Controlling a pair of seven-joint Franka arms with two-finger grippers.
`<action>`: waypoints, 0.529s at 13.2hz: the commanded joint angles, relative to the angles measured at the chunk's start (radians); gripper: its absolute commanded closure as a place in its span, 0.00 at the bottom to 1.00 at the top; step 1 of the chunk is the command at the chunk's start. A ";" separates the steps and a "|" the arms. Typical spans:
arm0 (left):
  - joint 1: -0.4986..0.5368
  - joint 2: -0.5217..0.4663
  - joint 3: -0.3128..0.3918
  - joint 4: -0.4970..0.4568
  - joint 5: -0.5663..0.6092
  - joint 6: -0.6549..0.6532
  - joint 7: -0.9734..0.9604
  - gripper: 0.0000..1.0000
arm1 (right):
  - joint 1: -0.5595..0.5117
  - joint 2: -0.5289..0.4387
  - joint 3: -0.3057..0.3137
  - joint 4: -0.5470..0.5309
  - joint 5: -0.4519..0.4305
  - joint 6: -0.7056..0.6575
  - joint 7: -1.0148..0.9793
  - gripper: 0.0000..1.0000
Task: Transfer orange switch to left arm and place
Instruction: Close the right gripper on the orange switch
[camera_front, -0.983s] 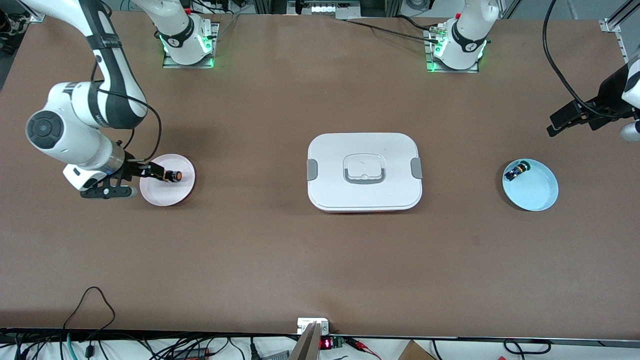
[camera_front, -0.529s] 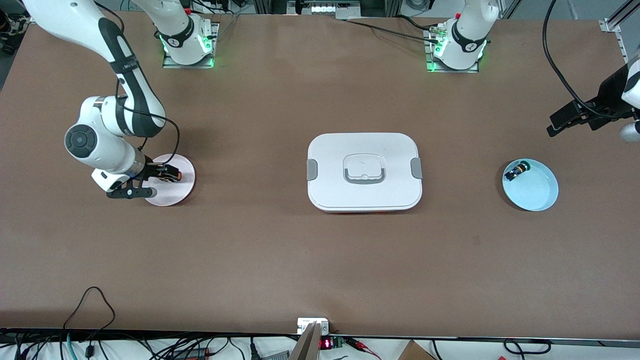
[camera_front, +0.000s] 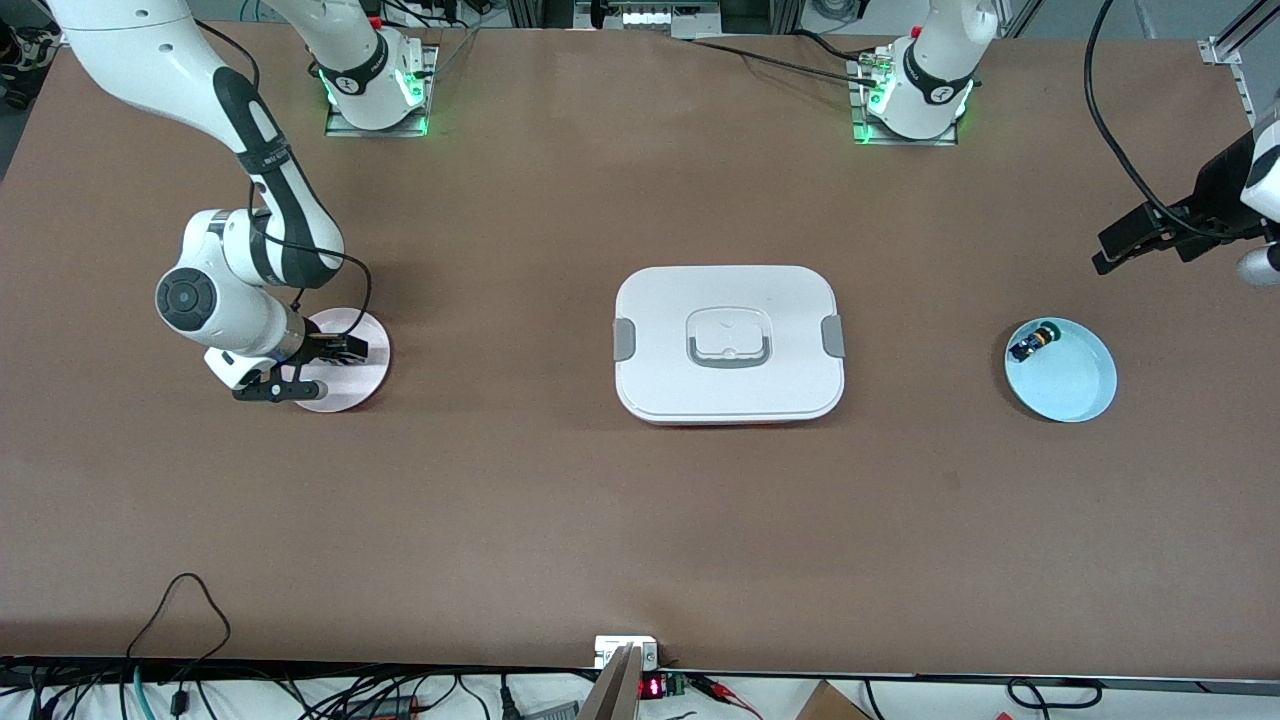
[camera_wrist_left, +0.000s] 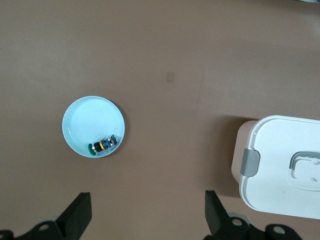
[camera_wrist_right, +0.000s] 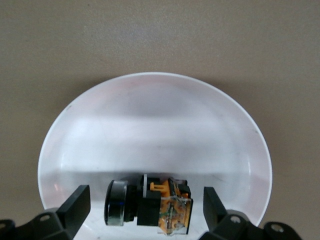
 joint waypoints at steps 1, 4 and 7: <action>0.005 -0.004 0.005 -0.009 -0.023 0.005 0.025 0.00 | -0.008 0.005 0.004 -0.007 0.015 0.003 -0.006 0.00; 0.005 -0.001 0.003 -0.009 -0.023 0.005 0.025 0.00 | -0.007 0.009 0.004 -0.007 0.015 -0.022 -0.008 0.00; 0.005 -0.001 0.003 -0.009 -0.024 0.005 0.025 0.00 | -0.007 0.021 0.004 -0.008 0.015 -0.026 -0.008 0.00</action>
